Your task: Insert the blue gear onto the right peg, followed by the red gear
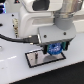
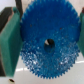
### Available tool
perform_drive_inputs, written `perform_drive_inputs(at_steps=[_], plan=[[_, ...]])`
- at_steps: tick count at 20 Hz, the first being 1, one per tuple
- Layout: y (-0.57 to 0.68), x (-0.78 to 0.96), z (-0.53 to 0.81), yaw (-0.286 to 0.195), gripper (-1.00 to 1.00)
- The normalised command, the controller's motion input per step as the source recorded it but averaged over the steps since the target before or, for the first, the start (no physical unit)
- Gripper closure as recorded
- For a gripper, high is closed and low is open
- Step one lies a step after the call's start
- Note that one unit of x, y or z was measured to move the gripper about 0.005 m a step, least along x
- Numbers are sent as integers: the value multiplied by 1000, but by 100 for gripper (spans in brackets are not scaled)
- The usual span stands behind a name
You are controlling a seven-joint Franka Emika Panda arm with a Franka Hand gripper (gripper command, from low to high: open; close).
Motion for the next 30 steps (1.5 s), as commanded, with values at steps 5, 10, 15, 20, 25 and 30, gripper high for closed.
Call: perform_drive_inputs(at_steps=[5,10,15,20,25,30], plan=[[24,26,159,0,100],[-68,53,95,0,100],[-82,168,256,0,100],[-61,135,-3,0,100],[-90,153,-156,0,100],[-98,194,12,0,100]])
